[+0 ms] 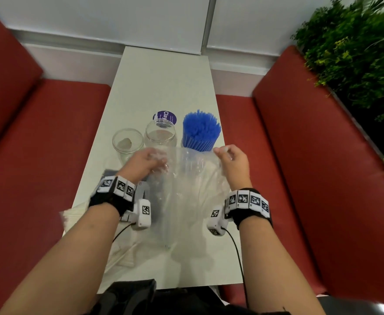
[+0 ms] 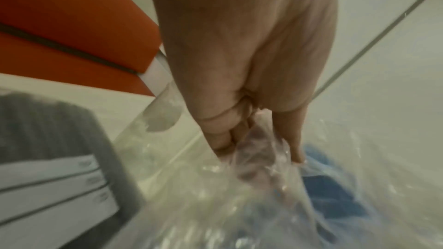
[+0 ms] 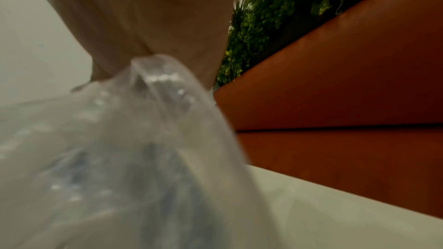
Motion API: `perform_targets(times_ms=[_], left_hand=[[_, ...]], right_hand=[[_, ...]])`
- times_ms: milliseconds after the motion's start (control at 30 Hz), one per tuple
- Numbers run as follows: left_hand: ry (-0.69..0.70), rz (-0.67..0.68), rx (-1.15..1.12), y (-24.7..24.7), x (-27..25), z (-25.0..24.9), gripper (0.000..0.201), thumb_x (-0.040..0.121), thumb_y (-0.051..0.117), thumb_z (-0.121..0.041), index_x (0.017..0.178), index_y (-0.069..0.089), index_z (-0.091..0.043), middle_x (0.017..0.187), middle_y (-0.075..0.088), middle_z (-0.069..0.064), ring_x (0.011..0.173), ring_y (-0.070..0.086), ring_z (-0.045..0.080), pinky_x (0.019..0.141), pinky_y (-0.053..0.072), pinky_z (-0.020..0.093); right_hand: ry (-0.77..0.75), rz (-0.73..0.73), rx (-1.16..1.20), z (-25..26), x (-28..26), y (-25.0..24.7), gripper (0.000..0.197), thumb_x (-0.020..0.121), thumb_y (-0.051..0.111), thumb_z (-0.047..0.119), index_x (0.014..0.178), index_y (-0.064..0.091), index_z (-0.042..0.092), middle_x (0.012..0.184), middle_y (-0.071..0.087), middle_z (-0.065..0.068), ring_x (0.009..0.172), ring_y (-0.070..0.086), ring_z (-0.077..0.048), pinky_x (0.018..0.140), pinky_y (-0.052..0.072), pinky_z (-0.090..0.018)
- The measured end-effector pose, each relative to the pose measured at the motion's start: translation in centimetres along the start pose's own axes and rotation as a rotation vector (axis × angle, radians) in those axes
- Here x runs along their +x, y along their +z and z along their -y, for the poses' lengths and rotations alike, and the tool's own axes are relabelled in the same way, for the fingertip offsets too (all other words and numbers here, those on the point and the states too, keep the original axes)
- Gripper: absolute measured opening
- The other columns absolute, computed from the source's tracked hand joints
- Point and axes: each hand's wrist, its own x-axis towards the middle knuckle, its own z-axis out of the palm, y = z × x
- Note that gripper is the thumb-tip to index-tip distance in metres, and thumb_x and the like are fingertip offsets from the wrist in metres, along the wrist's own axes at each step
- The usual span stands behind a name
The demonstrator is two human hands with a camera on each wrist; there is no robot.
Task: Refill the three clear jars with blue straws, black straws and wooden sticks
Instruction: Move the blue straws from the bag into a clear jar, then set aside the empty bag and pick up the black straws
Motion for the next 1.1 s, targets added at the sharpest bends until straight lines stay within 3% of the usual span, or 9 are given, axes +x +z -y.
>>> perform_targets(times_ms=[67,167,333,467,533,633,767,900,1100], left_hand=[[0.1,-0.092,-0.109,-1.6,0.0,-1.4,0.027,0.079,0.079,-0.037,0.097,0.071,-0.019,0.084,0.076,0.006,0.065,0.068,0.018,0.059,0.055,0.025],[0.182,-0.14,-0.238,-3.3,-0.4,-3.2,0.022,0.081,0.075,-0.042,0.081,0.077,-0.02,0.076,0.073,0.001,0.063,0.064,0.015,0.068,0.054,0.031],[0.266,-0.288,-0.276,-4.8,-1.1,-5.1,0.028,0.102,0.056,-0.031,0.093,0.074,-0.011,0.089,0.07,0.008,0.075,0.065,0.015,0.071,0.058,0.022],[0.235,-0.414,-0.271,-3.3,-1.5,-7.0,0.026,0.107,0.044,-0.023,0.092,0.064,-0.017,0.078,0.059,-0.001,0.06,0.059,0.0,0.062,0.052,0.016],[0.183,-0.385,-0.271,-2.3,-1.8,-8.0,0.03,0.105,0.043,-0.042,0.083,0.052,-0.024,0.07,0.047,-0.006,0.05,0.049,0.001,0.057,0.041,0.019],[0.149,-0.32,-0.07,-2.4,-1.9,-8.1,0.048,0.088,0.056,-0.069,0.094,0.053,-0.022,0.086,0.056,-0.003,0.073,0.052,0.013,0.071,0.043,0.031],[0.254,-0.543,-0.058,-4.9,-1.7,-7.6,0.028,0.088,0.066,-0.047,0.097,0.063,-0.02,0.086,0.066,-0.002,0.073,0.061,0.012,0.07,0.052,0.032],[0.322,-0.429,-0.147,-7.6,-1.1,-6.8,0.018,0.096,0.064,-0.018,0.082,0.073,-0.024,0.074,0.071,-0.003,0.067,0.066,0.01,0.067,0.057,0.026],[0.108,-0.378,0.25,-8.7,-1.5,-7.0,0.046,0.094,0.052,0.002,0.136,0.057,-0.017,0.123,0.064,0.005,0.104,0.061,0.018,0.086,0.047,0.028]], right_hand=[[0.024,-0.015,0.118,0.3,-0.1,-1.1,0.039,0.085,0.075,0.044,0.08,0.061,0.008,0.062,0.056,-0.003,0.052,0.044,-0.015,0.051,0.04,-0.03],[0.028,-0.052,0.242,0.7,-0.3,-2.2,0.034,0.087,0.075,0.044,0.074,0.062,0.016,0.062,0.063,-0.001,0.054,0.054,-0.013,0.053,0.048,-0.028],[-0.027,0.02,0.36,1.7,-0.6,-3.6,0.021,0.098,0.065,0.029,0.086,0.075,0.016,0.086,0.073,-0.005,0.074,0.062,-0.015,0.068,0.054,-0.026],[-0.07,0.03,0.381,3.8,-0.5,-3.0,0.02,0.1,0.063,0.024,0.086,0.077,0.02,0.082,0.069,-0.002,0.074,0.06,-0.016,0.067,0.053,-0.027],[-0.089,0.017,0.348,4.7,-0.3,-2.6,0.019,0.101,0.061,0.024,0.092,0.076,0.018,0.082,0.07,-0.001,0.073,0.062,-0.014,0.066,0.053,-0.027],[-0.121,-0.033,0.302,5.5,0.2,-2.6,0.02,0.102,0.059,0.02,0.093,0.076,0.018,0.084,0.07,-0.003,0.076,0.06,-0.018,0.07,0.054,-0.031],[-0.094,-0.177,0.317,5.7,1.0,-4.1,0.019,0.103,0.055,0.013,0.089,0.066,0.007,0.078,0.058,-0.012,0.07,0.051,-0.023,0.068,0.045,-0.037],[0.035,-0.311,0.503,5.9,1.6,-5.3,0.016,0.105,0.053,0.013,0.093,0.062,0.007,0.076,0.056,-0.004,0.068,0.054,-0.013,0.069,0.049,-0.032],[-0.168,-0.268,0.244,9.5,1.4,-5.2,0.011,0.1,0.061,0.015,0.106,0.067,0.007,0.074,0.059,-0.001,0.057,0.051,-0.007,0.05,0.046,-0.022]])
